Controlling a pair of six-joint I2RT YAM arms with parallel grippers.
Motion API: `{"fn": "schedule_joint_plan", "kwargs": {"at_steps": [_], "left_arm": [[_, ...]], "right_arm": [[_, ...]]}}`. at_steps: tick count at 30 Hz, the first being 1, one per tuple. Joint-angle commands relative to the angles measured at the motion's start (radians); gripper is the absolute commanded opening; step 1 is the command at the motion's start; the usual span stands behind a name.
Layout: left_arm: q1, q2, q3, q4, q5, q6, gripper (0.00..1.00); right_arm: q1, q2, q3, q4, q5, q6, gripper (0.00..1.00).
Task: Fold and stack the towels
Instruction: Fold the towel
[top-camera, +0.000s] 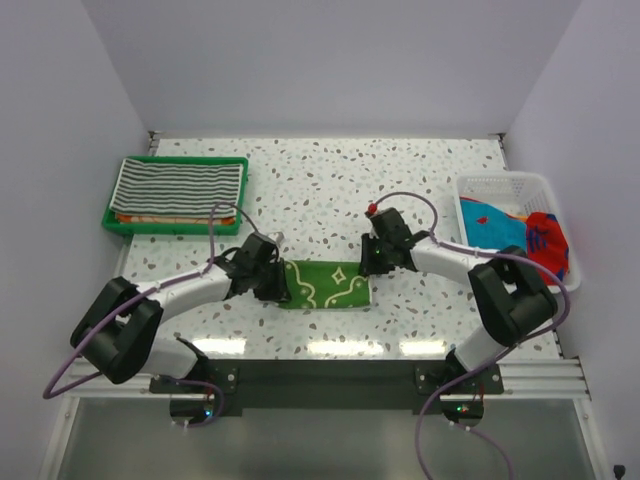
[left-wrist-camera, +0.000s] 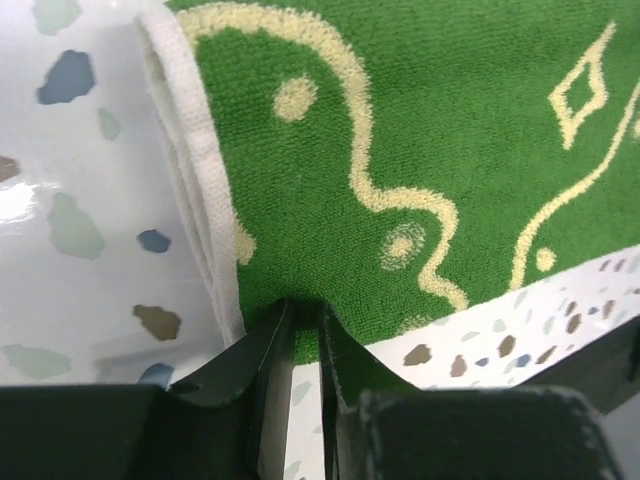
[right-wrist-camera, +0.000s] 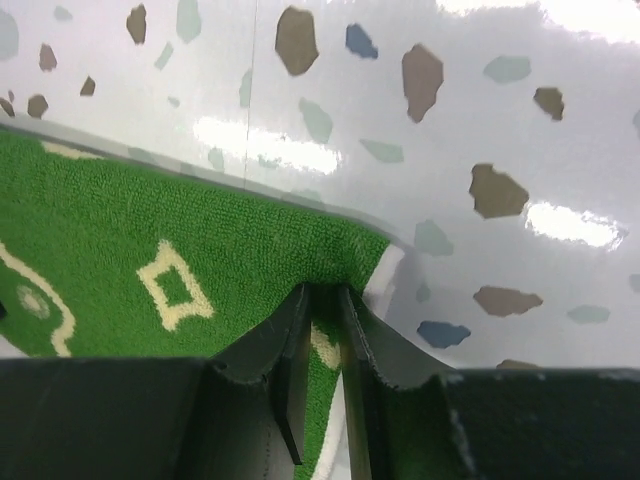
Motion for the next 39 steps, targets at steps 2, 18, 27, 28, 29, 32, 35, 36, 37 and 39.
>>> {"fn": "schedule_joint_plan", "kwargs": {"at_steps": [2, 18, 27, 28, 29, 32, 35, 36, 37, 39], "left_arm": [[0.002, 0.041, -0.02, 0.119, 0.078, -0.068, 0.22], [0.001, 0.02, 0.029, 0.185, 0.073, -0.141, 0.24], [0.001, 0.024, 0.006, 0.193, 0.038, -0.154, 0.24], [0.001, 0.024, 0.003, 0.193, 0.036, -0.155, 0.24], [0.002, 0.024, 0.0, 0.194, 0.035, -0.157, 0.24], [0.001, 0.027, -0.005, 0.187, 0.035, -0.164, 0.24], [0.001, -0.008, 0.01, 0.164, 0.036, -0.163, 0.32], [0.002, -0.035, 0.038, 0.15, 0.021, -0.152, 0.39], [0.004, -0.046, 0.056, 0.113, 0.006, -0.143, 0.43], [0.016, -0.075, 0.113, 0.078, -0.022, -0.111, 0.53]], "right_arm": [[-0.07, 0.088, 0.021, 0.025, 0.036, -0.06, 0.22], [-0.053, -0.211, -0.003, -0.077, -0.034, -0.04, 0.33], [-0.053, -0.226, -0.259, 0.107, -0.071, 0.062, 0.2], [-0.051, -0.22, -0.267, 0.115, -0.066, 0.066, 0.2], [-0.051, -0.214, -0.273, 0.111, -0.057, 0.069, 0.2], [-0.053, -0.222, -0.249, 0.054, -0.016, 0.035, 0.2], [-0.051, -0.271, -0.18, -0.045, 0.013, -0.023, 0.25], [-0.05, -0.282, -0.134, -0.072, 0.018, -0.042, 0.27], [-0.039, -0.297, -0.11, -0.099, 0.029, -0.058, 0.29], [-0.013, -0.3, -0.03, -0.179, 0.067, -0.103, 0.36]]}}
